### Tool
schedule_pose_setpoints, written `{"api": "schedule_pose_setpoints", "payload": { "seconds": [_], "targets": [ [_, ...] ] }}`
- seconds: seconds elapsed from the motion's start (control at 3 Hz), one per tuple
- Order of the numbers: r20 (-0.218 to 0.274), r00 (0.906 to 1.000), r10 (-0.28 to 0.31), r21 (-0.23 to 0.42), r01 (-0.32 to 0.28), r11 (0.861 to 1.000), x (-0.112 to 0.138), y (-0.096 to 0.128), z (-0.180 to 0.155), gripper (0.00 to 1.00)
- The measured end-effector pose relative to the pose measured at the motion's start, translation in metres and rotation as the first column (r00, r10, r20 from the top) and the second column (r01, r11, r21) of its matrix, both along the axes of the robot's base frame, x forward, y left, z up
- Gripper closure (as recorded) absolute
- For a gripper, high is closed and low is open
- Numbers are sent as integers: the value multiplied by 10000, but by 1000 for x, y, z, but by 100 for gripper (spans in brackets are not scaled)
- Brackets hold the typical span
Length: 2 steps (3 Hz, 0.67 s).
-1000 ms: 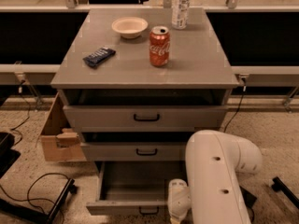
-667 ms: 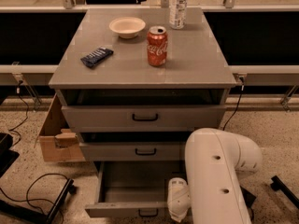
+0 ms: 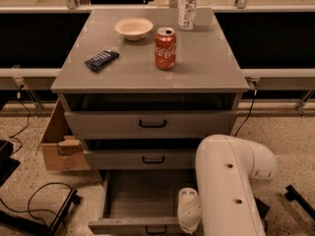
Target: Open bottom drawer
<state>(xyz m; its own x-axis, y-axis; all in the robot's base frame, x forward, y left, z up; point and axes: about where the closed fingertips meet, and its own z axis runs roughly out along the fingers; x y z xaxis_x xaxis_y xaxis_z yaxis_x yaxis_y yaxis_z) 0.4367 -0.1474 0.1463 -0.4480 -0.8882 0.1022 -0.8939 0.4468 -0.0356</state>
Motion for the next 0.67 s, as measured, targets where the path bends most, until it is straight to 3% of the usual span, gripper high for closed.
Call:
{"api": "schedule_pose_setpoints", "payload": {
  "seconds": [0.33, 0.67],
  "targets": [
    [110, 9999, -48, -116, 49, 9999, -17, -1, 4, 100],
    [121, 9999, -52, -126, 54, 9999, -18, -1, 4, 100]
  ]
}}
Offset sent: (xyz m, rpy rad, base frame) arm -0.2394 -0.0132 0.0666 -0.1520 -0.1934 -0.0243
